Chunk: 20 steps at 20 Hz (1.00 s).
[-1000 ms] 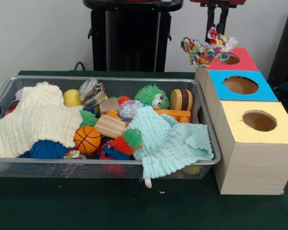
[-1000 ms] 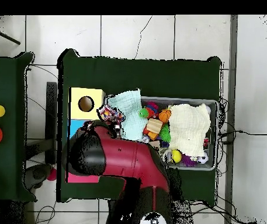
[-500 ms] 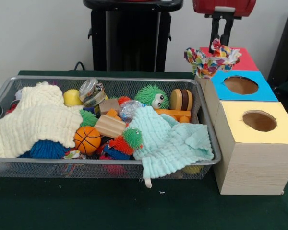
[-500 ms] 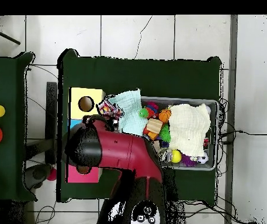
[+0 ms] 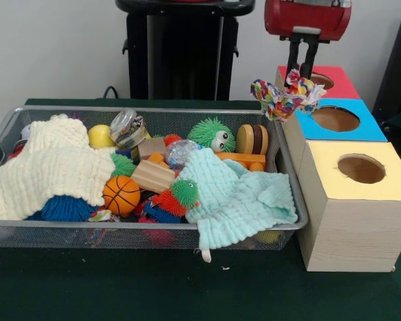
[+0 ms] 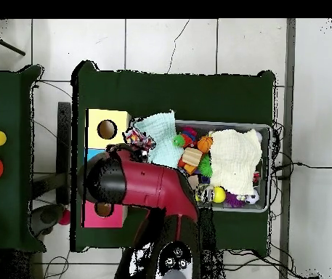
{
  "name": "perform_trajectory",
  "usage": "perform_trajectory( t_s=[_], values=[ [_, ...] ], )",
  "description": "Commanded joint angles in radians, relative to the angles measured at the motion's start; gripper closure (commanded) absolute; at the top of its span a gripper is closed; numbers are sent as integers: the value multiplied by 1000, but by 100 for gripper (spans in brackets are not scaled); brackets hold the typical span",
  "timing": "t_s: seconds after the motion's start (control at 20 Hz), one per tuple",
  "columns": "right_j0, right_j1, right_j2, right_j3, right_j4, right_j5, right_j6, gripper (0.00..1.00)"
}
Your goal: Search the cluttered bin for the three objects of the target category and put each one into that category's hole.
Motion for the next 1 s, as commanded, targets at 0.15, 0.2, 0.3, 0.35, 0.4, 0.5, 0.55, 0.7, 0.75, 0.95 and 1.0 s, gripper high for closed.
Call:
perform_trajectory(
  t_s=[0.15, 0.2, 0.3, 0.35, 0.4, 0.5, 0.55, 0.7, 0.75, 0.95, 1.0],
  values=[
    [67, 83, -33, -14, 81, -32, 346, 100],
    [81, 88, -42, -19, 90, -24, 359, 100],
    [111, 101, -66, -44, 102, -2, 380, 100],
    [125, 106, -77, -57, 106, 13, 391, 100],
    [138, 111, -88, -70, 111, 27, 401, 100],
    [162, 122, -106, -93, 120, 53, 419, 100],
    [169, 126, -110, -99, 126, 57, 425, 100],
    [183, 143, -113, -105, 137, 38, 438, 100],
    [185, 149, -112, -102, 140, 25, 440, 100],
    [200, 169, -109, -96, 153, -13, 462, 100],
    [204, 176, -110, -102, 154, -15, 465, 100]
  ],
)
